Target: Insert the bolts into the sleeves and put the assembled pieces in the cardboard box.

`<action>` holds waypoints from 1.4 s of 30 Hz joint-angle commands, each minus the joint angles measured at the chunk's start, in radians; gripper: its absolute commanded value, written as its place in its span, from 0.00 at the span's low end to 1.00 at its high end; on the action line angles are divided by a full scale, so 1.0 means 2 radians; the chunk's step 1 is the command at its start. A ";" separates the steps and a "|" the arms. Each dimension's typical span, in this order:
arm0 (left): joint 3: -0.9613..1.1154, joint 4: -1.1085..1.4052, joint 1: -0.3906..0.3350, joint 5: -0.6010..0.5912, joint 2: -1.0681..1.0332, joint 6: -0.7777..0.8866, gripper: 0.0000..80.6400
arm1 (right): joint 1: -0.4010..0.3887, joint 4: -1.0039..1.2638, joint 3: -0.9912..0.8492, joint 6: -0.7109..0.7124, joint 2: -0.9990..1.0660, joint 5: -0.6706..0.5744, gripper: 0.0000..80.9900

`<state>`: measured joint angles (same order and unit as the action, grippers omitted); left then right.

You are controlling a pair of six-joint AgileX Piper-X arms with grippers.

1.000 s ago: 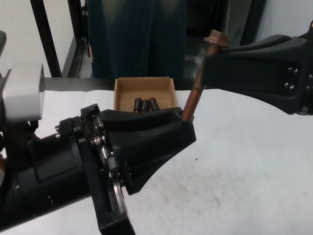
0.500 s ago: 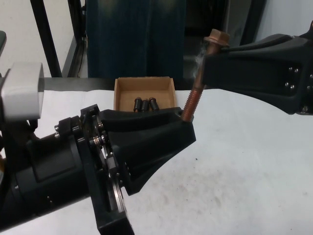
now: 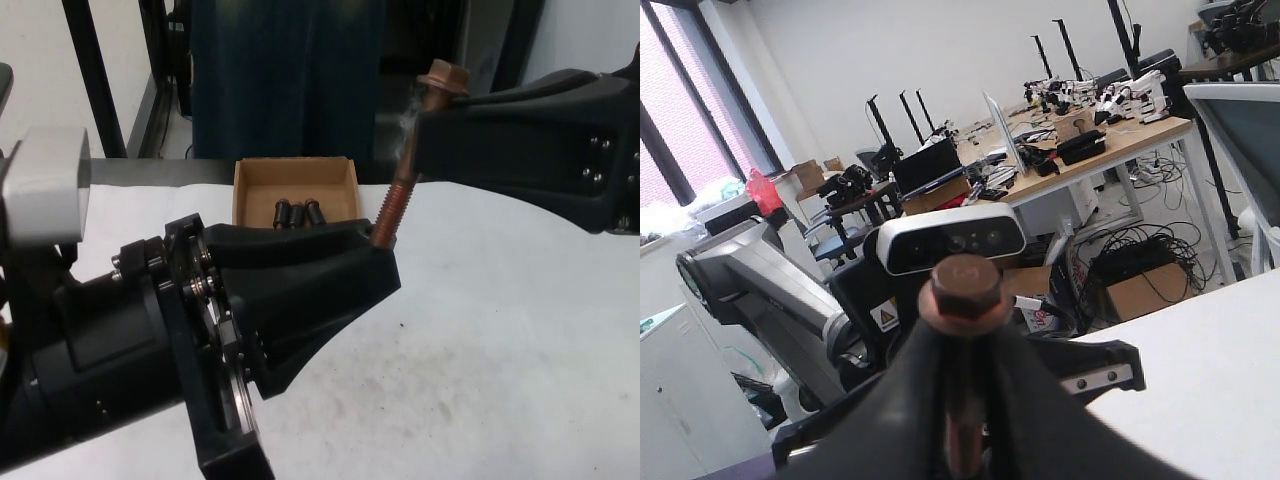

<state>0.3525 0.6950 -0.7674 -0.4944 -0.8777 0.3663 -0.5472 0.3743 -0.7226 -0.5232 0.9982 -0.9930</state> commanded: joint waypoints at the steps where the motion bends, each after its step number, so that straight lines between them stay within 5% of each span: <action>1: 0.009 0.021 0.000 -0.016 0.007 -0.004 0.01 | 0.001 0.003 -0.003 0.002 0.001 0.000 0.00; 42: 0.009 0.036 0.000 -0.025 0.007 -0.004 0.01 | 0.009 -0.004 0.002 0.004 0.001 0.000 0.00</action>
<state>0.3525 0.7106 -0.7674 -0.5179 -0.8777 0.3663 -0.5324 0.3676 -0.7226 -0.5238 1.0005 -0.9903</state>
